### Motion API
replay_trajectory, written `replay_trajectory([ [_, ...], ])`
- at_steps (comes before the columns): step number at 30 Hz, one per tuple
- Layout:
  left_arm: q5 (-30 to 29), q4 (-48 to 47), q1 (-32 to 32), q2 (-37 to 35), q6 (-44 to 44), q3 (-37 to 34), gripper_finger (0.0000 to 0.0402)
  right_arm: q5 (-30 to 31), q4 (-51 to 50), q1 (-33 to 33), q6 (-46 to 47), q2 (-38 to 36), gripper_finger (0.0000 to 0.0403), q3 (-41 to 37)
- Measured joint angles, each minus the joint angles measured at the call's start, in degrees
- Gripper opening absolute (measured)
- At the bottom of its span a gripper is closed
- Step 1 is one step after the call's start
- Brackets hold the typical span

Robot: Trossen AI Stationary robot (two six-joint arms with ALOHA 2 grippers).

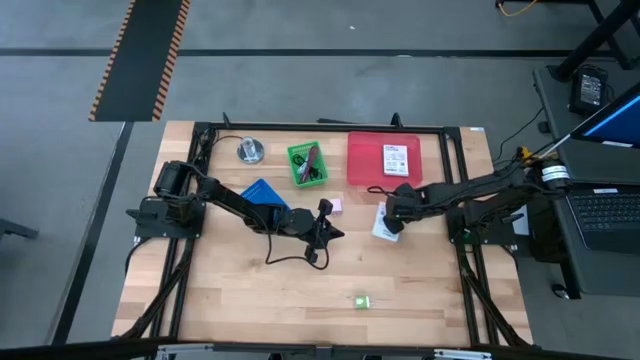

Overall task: Pick and place items into bin
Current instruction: Put the white card reader box into the pink bin

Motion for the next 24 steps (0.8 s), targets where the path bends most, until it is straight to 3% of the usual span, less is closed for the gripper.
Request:
replay_trajectory([
  [14, -0.6, 0.0, 0.17, -0.02, 1.28, 0.0, 0.0016, -1.56, 2.38, -0.93, 1.32, 0.05, 0.0, -1.06],
  [24, -0.62, 0.0, 0.17, -0.02, 10.89, 0.0, 0.0091, -3.18, 3.24, -1.7, 1.25, 0.08, 0.0, -1.1],
])
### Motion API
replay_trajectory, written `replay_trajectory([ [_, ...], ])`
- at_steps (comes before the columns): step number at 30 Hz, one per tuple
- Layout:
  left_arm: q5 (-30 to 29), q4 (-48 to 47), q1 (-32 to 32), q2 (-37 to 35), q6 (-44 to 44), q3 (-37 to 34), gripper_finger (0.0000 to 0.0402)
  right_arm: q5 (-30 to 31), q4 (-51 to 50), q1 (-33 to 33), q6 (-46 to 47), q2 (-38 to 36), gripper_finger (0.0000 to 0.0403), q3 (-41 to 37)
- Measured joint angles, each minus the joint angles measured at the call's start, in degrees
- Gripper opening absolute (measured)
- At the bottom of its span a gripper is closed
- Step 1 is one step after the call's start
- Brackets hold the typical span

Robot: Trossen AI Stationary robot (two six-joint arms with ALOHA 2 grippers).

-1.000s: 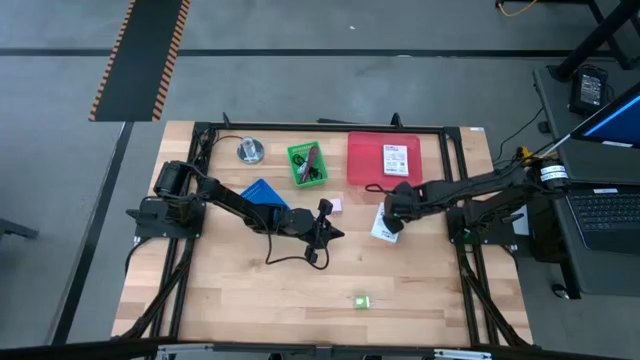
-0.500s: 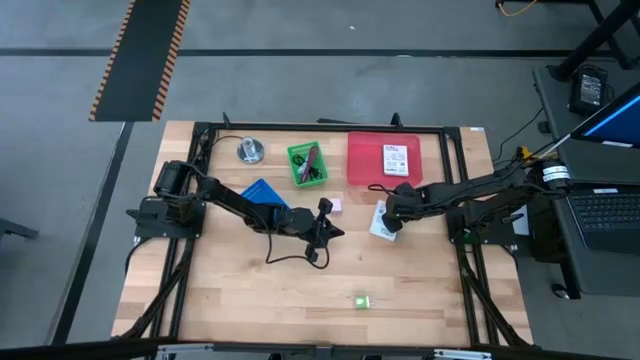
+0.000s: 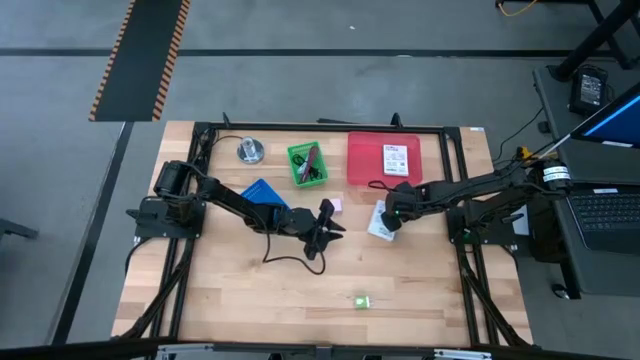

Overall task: Pick and place items into bin
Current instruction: Put the white card reader box into the pink bin

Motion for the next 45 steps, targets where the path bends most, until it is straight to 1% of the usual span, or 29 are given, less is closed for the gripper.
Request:
replay_trajectory([
  [6, 0.0, 0.0, 0.0, 0.0, 3.57, 0.0, 0.0147, -2.19, 2.86, 0.0, -0.11, 0.07, 0.0, -0.09],
  [9, 0.0, 0.02, 0.0, -0.01, 5.01, 0.0, 0.0165, -2.43, 3.36, 0.0, 0.02, 0.07, 0.0, -0.11],
  [12, 0.05, 0.04, 0.0, 0.76, 6.52, 0.51, 0.0173, -3.34, 4.28, 0.0, 0.12, 0.11, 0.0, -0.11],
  [18, -1.48, -0.19, 0.0, 7.13, 12.16, 4.88, 0.0175, -3.83, 5.81, 0.02, 0.26, 0.14, 0.0, -0.11],
  [24, -7.86, -0.43, -0.01, 13.63, 16.31, 10.84, 0.0174, -3.96, 5.85, 0.0, 0.72, 0.12, 0.0, -0.13],
  [26, -8.24, -0.38, 0.0, 15.14, 17.66, 12.62, 0.0173, -3.86, 5.8, 0.02, 0.7, 0.12, 0.0, -0.13],
  [30, -8.32, -2.19, -0.07, 16.33, 20.21, 14.56, 0.0173, -3.78, 5.8, 0.02, 0.3, 0.12, 0.0, -0.12],
  [36, -6.33, -3.19, 0.21, 16.55, 19.59, 15.51, 0.0173, -3.78, 6.12, 0.02, 0.1, 0.12, 0.0, -0.11],
  [40, -3.49, -6.07, 0.77, 16.57, 18.91, 16.26, 0.0173, -3.76, 6.26, 0.02, 0.08, 0.12, 0.0, -0.12],
  [45, -2.3, -9.62, 1.13, 16.57, 18.0, 17.34, 0.0173, -3.74, 6.49, 0.02, 0.07, 0.12, 0.0, -0.13],
])
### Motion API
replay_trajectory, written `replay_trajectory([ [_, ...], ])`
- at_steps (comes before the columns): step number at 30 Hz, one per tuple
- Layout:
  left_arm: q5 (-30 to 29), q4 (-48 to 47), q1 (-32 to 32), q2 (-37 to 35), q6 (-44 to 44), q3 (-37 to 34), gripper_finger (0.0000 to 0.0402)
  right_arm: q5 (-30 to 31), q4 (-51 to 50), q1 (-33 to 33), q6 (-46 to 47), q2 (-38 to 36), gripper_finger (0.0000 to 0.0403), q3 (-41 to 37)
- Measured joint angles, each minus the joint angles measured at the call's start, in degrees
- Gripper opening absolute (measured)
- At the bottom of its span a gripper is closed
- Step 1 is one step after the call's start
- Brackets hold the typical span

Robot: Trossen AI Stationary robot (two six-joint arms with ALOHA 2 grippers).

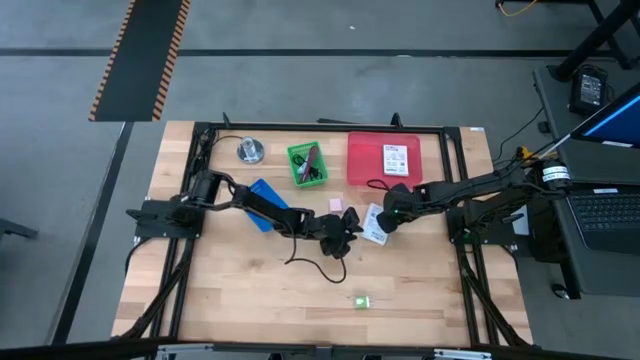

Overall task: Pick and place items into bin
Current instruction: Put the white card reader box into the pink bin

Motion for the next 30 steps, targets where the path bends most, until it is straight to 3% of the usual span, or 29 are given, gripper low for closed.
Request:
replay_trajectory([
  [30, 5.21, -2.42, 3.3, 0.25, 0.21, 1.72, 0.0173, -1.27, 2.25, -0.02, -0.46, 0.0, 0.0, 0.0],
])
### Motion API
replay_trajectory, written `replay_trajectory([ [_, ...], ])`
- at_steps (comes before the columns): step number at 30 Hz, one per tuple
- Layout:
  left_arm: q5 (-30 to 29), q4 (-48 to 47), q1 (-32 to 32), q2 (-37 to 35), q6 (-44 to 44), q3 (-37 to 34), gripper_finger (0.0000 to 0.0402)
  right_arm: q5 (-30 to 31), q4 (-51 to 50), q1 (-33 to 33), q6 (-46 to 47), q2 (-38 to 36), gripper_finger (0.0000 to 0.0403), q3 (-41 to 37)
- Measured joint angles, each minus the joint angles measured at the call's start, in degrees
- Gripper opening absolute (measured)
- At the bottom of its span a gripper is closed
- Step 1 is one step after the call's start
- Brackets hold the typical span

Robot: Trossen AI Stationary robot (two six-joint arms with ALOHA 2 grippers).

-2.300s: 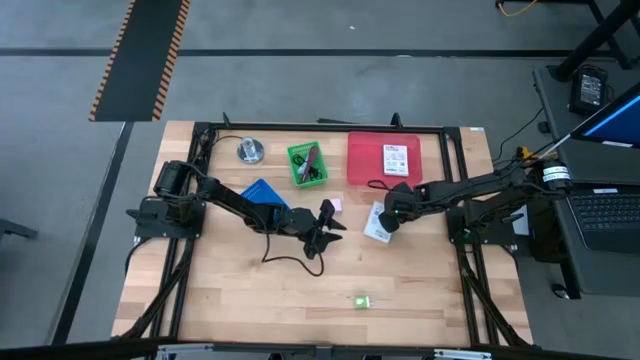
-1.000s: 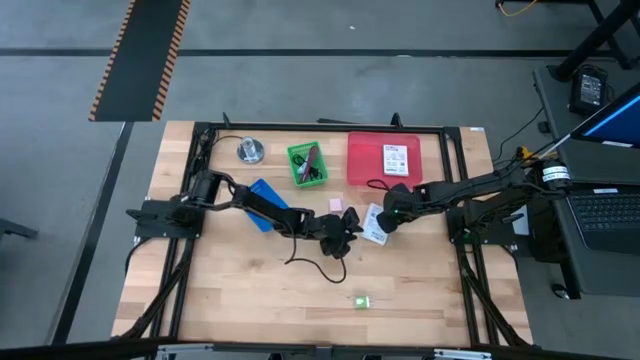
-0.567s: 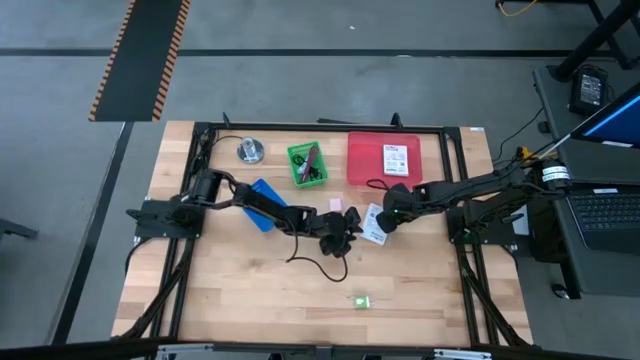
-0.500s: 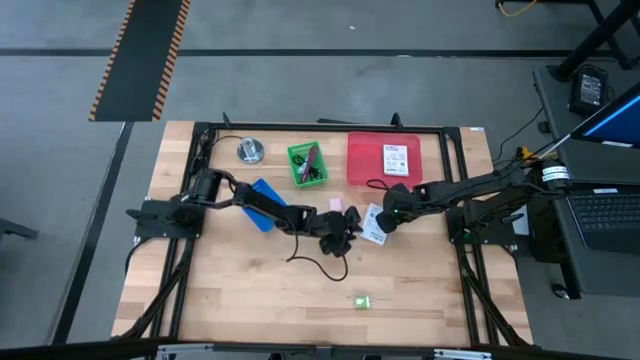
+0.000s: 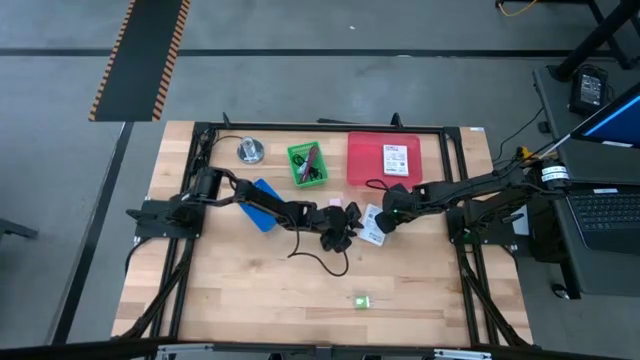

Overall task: Pick and place items into bin
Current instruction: Put the white card reader box into the pink bin

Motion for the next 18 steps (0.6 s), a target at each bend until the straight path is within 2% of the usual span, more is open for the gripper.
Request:
replay_trajectory([
  [14, 1.92, 5.73, 0.23, 0.3, -0.01, -0.2, 0.0173, -0.24, 0.54, 0.02, 0.02, 0.02, 0.0, 0.0],
  [18, 3.32, 5.99, 0.46, 0.27, 2.31, -0.2, 0.0173, -0.25, 0.74, 0.02, 0.02, 0.02, 0.0, 0.0],
])
